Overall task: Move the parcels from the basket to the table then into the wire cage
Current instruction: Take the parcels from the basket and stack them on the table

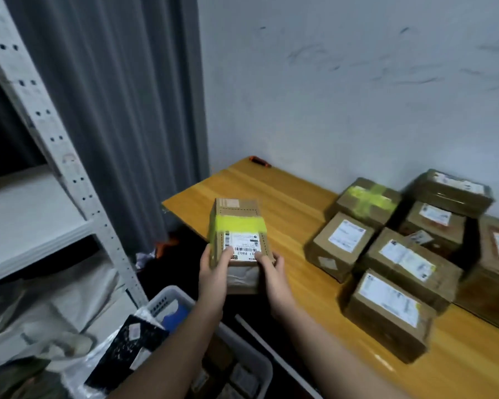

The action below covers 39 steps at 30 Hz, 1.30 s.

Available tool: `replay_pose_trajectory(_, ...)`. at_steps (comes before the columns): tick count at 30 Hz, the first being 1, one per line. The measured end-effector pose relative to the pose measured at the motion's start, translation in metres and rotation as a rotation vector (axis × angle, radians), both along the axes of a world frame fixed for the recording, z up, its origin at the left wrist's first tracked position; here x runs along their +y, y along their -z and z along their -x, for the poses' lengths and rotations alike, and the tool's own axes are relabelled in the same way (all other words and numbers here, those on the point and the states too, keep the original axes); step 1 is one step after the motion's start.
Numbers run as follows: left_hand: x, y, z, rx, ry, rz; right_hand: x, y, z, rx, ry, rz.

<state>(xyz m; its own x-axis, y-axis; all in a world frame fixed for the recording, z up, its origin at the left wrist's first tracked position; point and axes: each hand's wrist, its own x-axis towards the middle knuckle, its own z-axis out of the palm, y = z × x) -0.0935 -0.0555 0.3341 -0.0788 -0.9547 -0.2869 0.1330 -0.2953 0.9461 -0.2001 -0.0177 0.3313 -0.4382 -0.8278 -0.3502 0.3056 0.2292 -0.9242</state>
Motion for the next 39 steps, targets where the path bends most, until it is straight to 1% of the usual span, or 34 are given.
replay_pose_trajectory(2, -0.002, -0.008, 0.020, 0.014, 0.044, 0.003, 0.001, 0.004, 0.020, 0.044, 0.069, -0.027)
replay_pose_trajectory(4, -0.003, -0.017, 0.044, 0.033, 0.088, -0.011, -0.002, 0.019, 0.053, 0.057, 0.126, -0.040)
replay_pose_trajectory(5, -0.003, -0.021, 0.056, 0.033, 0.118, -0.026, 0.001, 0.017, 0.067, 0.054, 0.138, -0.057)
replay_pose_trajectory(6, -0.004, -0.021, 0.066, 0.032, 0.148, -0.036, 0.010, -0.002, 0.072, 0.052, 0.140, -0.079)
replay_pose_trajectory(8, -0.006, -0.024, 0.090, -0.008, 0.215, -0.039, 0.021, -0.019, 0.094, 0.018, 0.147, -0.104)
replay_pose_trajectory(11, -0.012, -0.023, 0.124, -0.071, 0.308, -0.064, 0.029, -0.026, 0.131, -0.049, 0.150, -0.111)
replay_pose_trajectory(15, -0.021, -0.020, 0.175, -0.049, 0.383, -0.093, 0.025, -0.016, 0.184, -0.009, 0.208, -0.131)
replay_pose_trajectory(19, -0.037, -0.014, 0.221, -0.098, 0.423, -0.152, 0.008, -0.001, 0.222, -0.030, 0.265, -0.175)
replay_pose_trajectory(25, -0.066, -0.007, 0.276, -0.199, 0.461, -0.181, -0.018, 0.015, 0.263, -0.037, 0.282, -0.279)
replay_pose_trajectory(30, -0.078, 0.002, 0.305, -0.228, 0.475, -0.205, -0.031, 0.026, 0.293, 0.104, 0.297, -0.320)
replay_pose_trajectory(34, -0.083, 0.011, 0.315, -0.290, 0.489, -0.205, -0.038, 0.032, 0.301, 0.149, 0.319, -0.372)
replay_pose_trajectory(39, -0.086, 0.011, 0.315, -0.290, 0.507, -0.250, -0.041, 0.034, 0.296, 0.199, 0.375, -0.396)
